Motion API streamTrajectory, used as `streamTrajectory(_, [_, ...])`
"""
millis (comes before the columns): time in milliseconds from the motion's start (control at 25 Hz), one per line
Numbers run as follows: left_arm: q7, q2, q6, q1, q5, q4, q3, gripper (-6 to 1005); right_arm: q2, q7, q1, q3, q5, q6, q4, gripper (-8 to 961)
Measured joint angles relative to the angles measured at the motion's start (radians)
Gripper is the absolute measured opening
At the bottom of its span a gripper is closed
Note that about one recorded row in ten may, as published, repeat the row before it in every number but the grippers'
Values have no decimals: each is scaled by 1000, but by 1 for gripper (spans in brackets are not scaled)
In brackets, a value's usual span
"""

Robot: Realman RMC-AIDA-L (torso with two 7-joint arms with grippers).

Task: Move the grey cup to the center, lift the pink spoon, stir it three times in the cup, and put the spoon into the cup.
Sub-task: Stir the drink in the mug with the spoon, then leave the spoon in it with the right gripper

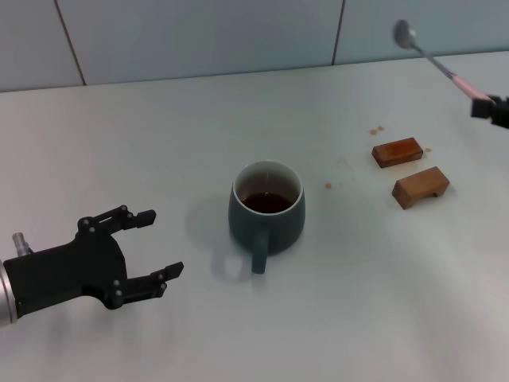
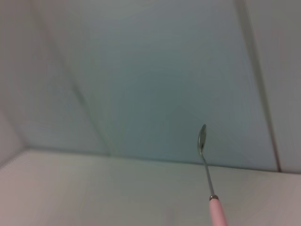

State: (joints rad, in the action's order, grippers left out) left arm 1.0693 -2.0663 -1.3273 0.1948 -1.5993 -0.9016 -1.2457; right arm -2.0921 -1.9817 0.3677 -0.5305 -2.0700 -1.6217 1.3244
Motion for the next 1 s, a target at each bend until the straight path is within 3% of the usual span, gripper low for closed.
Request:
streamTrajectory(40, [0, 0, 0, 0, 0, 0, 0, 829, 0, 0, 0, 0, 0, 0, 0, 124])
streamTrajectory(80, [-1, 0, 1, 1, 1, 2, 2, 829, 5, -75, -12, -115, -12, -5, 136, 125])
streamTrajectory(120, [-2, 0, 2, 2, 1, 3, 4, 829, 5, -75, -12, -115, -12, -5, 136, 125])
streamTrajectory(200, [-1, 0, 4, 4, 1, 4, 11, 829, 10, -178, -12, -259, -87, -31, 334, 125])
streamTrajectory(240, [-1, 0, 4, 4, 1, 4, 11, 829, 10, -178, -12, -259, -87, -31, 334, 126])
streamTrajectory(360, [0, -1, 4, 5, 1, 4, 19, 829, 17, -288, 42, -352, -195, -116, 489, 126])
streamTrajectory(400, [1, -2, 4, 6, 1, 4, 22, 829, 27, -357, 104, -380, -245, -203, 546, 127])
streamTrajectory(480, [1, -2, 4, 6, 1, 4, 23, 829, 33, -388, 138, -385, -264, -247, 559, 127])
streamTrajectory(560, [1, -2, 4, 7, 1, 4, 23, 829, 45, -438, 209, -389, -292, -316, 566, 128])
streamTrajectory(600, [1, -2, 5, 8, 1, 4, 24, 829, 62, -483, 278, -389, -317, -377, 549, 128])
streamTrajectory(680, [2, -2, 5, 9, 1, 4, 24, 829, 70, -499, 306, -390, -326, -398, 536, 129])
streamTrajectory(800, [2, -2, 5, 9, 1, 4, 24, 829, 89, -539, 400, -391, -361, -475, 475, 129])
streamTrajectory(960, [3, -2, 6, 12, 1, 4, 23, 829, 100, -565, 461, -390, -370, -524, 403, 130])
streamTrajectory(1000, [3, -2, 8, 15, 1, 4, 23, 829, 114, -581, 501, -387, -371, -547, 343, 131])
